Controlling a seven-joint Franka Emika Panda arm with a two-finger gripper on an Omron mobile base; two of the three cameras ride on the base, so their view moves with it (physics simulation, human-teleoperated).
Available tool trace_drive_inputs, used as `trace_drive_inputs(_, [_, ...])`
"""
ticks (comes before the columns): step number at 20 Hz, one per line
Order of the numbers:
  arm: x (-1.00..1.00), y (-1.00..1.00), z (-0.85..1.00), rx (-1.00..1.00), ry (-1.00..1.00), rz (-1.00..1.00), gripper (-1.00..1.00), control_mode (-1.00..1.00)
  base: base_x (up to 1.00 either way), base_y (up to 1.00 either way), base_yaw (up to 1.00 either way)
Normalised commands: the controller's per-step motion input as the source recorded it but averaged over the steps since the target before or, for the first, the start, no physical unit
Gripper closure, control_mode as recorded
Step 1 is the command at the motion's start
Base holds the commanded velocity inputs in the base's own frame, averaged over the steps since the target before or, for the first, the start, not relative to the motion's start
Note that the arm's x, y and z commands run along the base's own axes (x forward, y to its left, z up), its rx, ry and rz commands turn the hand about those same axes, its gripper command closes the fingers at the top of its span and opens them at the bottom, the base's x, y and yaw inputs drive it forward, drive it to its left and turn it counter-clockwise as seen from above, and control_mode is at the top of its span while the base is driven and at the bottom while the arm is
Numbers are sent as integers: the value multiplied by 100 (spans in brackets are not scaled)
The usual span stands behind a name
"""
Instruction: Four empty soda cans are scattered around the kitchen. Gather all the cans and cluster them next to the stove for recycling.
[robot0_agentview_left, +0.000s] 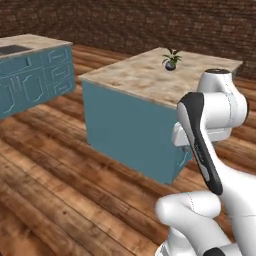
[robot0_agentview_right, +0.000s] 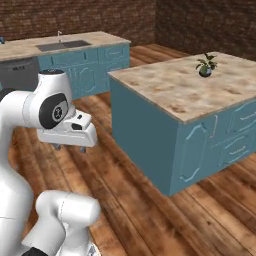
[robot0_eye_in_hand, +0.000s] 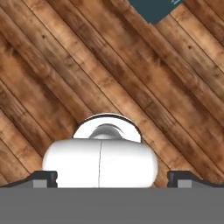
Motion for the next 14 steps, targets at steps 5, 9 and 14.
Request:
trace_drive_inputs(5, [0, 0, 0, 0, 0, 0, -100, 100, 71, -94, 42])
trace_drive_inputs(9, [0, 0, 0, 0, 0, 0, -100, 100, 75, -100, 33])
trace_drive_inputs(14, [0, 0, 0, 0, 0, 0, -100, 100, 57, -100, 27])
